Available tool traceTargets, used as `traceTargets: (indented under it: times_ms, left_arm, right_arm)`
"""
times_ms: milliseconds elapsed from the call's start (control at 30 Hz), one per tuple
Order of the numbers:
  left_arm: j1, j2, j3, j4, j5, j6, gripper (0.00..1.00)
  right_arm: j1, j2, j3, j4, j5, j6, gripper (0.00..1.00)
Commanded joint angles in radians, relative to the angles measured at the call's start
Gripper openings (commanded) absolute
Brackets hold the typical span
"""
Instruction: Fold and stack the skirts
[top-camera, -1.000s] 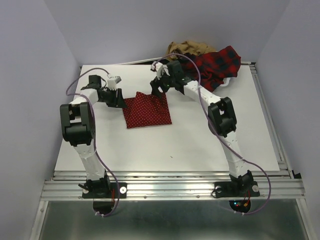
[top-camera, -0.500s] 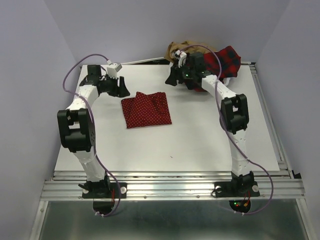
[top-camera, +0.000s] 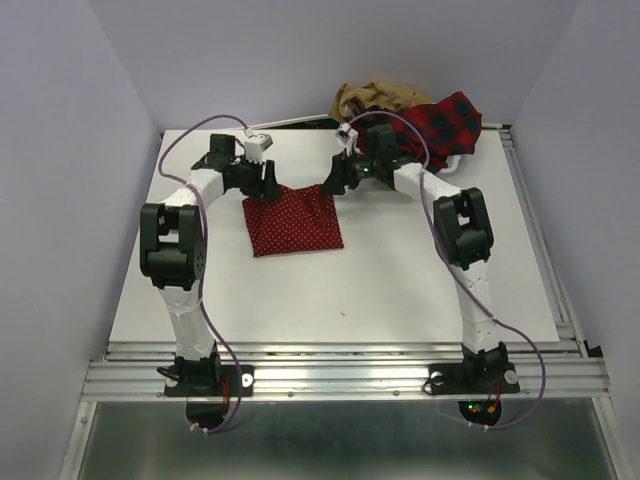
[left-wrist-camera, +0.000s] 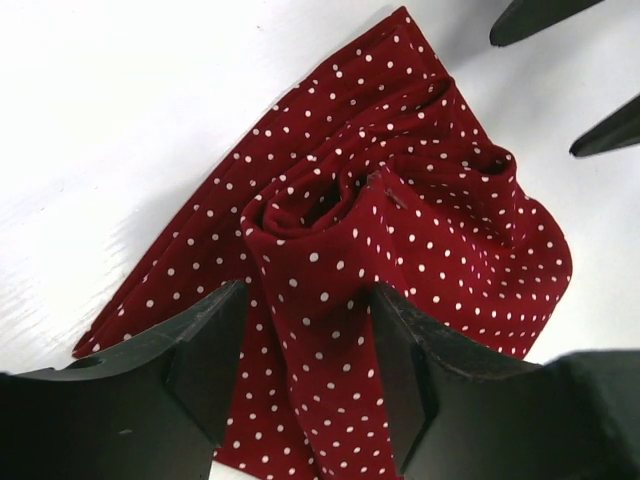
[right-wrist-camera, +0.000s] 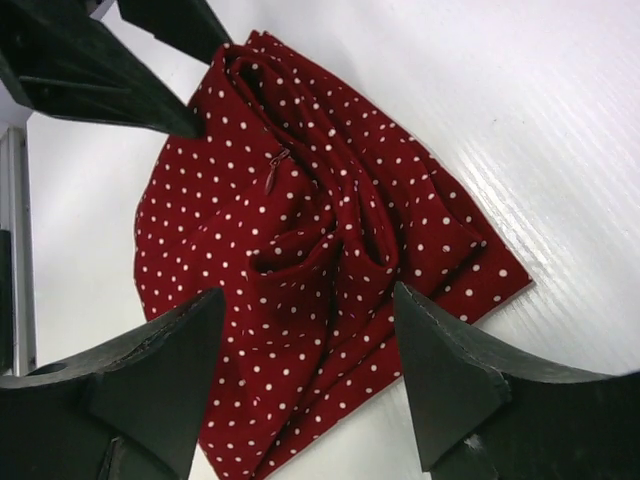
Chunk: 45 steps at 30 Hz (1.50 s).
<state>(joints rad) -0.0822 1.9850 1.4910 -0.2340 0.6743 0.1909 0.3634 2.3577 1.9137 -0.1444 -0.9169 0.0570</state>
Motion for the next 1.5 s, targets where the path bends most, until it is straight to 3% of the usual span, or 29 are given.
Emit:
traceTargets:
  times_ms: [0, 167, 267, 333, 433, 533, 567, 633, 767, 833, 900, 967, 1000, 1067, 1233, 1267, 1400, 1433, 1467]
  left_arm:
    - [0.002, 0.015, 0.052, 0.055, -0.004, -0.036, 0.58]
    - [0.005, 0.054, 0.057, 0.068, -0.004, -0.059, 0.32]
    - [0.015, 0.061, 0.025, 0.099, -0.025, -0.083, 0.07]
    - [0.018, 0.083, 0.022, 0.098, -0.051, -0.085, 0.00]
    - [0.018, 0.103, 0.020, 0.098, -0.065, -0.076, 0.00]
    - [0.018, 0.129, 0.022, 0.090, -0.074, -0.064, 0.00]
    - [0.018, 0.138, 0.022, 0.088, -0.081, -0.061, 0.00]
    - [0.019, 0.147, 0.020, 0.078, -0.094, -0.053, 0.00]
    - [0.024, 0.146, 0.008, 0.079, -0.122, -0.051, 0.00]
    - [0.027, 0.150, 0.024, 0.058, -0.140, -0.047, 0.00]
    - [0.029, 0.152, 0.044, 0.039, -0.162, -0.038, 0.00]
    - [0.035, 0.149, 0.060, 0.016, -0.176, -0.033, 0.00]
    - [0.038, 0.146, 0.078, 0.007, -0.194, -0.025, 0.00]
    - [0.044, 0.144, 0.103, -0.027, -0.220, -0.012, 0.00]
    - [0.064, 0.149, 0.195, -0.116, -0.294, 0.062, 0.06]
    - [0.067, 0.158, 0.245, -0.134, -0.321, 0.080, 0.14]
    - [0.071, 0.126, 0.369, -0.194, -0.354, 0.101, 0.45]
    - [0.067, 0.094, 0.392, -0.214, -0.354, 0.084, 0.48]
    - [0.062, 0.077, 0.409, -0.218, -0.367, 0.073, 0.62]
  right_arm:
    - [0.025, -0.018, 0.033, -0.003, -0.037, -0.084, 0.73]
    - [0.045, 0.002, 0.057, -0.063, -0.005, -0.153, 0.71]
    - [0.055, -0.008, 0.048, -0.083, 0.003, -0.180, 0.71]
    - [0.066, -0.011, 0.044, -0.087, 0.015, -0.193, 0.71]
    - [0.078, -0.002, 0.045, -0.087, 0.073, -0.198, 0.70]
    - [0.088, 0.014, 0.039, -0.017, 0.171, -0.146, 0.60]
    - [0.088, 0.020, 0.038, 0.009, 0.262, -0.111, 0.52]
    - [0.088, 0.050, 0.063, 0.054, 0.343, -0.102, 0.43]
    - [0.088, 0.122, 0.151, 0.057, 0.512, -0.060, 0.12]
    - [0.088, 0.149, 0.198, 0.028, 0.542, -0.060, 0.05]
    - [0.088, 0.179, 0.226, -0.016, 0.562, -0.060, 0.05]
    - [0.097, 0.183, 0.251, -0.047, 0.605, -0.060, 0.30]
    - [0.097, 0.166, 0.243, -0.058, 0.621, -0.028, 0.51]
    - [0.097, 0.129, 0.205, -0.064, 0.645, -0.019, 0.78]
    - [0.097, -0.089, 0.079, -0.067, 0.593, 0.029, 0.96]
    - [0.097, -0.119, 0.062, -0.072, 0.569, 0.044, 1.00]
    - [0.097, -0.268, -0.034, -0.076, 0.529, 0.063, 1.00]
    - [0.085, -0.323, -0.074, -0.075, 0.524, 0.067, 1.00]
    - [0.075, -0.348, -0.094, -0.075, 0.524, 0.078, 1.00]
